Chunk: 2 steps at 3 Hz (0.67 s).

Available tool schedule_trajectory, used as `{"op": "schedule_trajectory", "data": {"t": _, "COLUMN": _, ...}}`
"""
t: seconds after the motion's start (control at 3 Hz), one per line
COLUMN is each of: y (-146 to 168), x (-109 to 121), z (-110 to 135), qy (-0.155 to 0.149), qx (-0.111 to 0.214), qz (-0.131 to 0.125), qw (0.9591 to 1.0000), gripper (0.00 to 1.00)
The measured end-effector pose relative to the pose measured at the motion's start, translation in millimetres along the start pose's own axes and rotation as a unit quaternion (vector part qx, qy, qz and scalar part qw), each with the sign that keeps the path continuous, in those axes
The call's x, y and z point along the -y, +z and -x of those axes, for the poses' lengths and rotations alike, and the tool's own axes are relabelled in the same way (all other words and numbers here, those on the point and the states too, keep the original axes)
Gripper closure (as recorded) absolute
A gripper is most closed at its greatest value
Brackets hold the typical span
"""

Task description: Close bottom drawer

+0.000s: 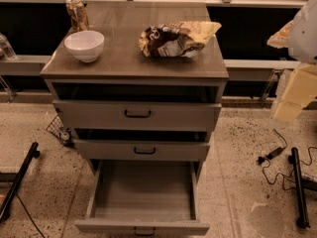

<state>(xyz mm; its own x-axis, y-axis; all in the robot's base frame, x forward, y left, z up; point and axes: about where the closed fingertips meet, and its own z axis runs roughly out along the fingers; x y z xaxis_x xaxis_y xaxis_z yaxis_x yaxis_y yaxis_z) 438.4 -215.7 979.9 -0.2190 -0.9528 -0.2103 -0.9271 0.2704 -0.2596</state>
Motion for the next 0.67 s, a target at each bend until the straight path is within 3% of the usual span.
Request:
{"op": "schedule_trajectory", "data": {"t": 0.33, "y": 4.5, "x": -1.6, "z": 0.2, "qy": 0.0, "qx": 0.003, "qz": 0.003, "qw": 1.0, "gripper": 0.0}}
{"op": "schedule_trajectory", "data": {"t": 0.67, "y": 35.7, "x": -13.3, "z": 0.9, "qy": -0.001, "qx": 0.019, "qz": 0.023, "qw": 0.9995, "gripper": 0.0}}
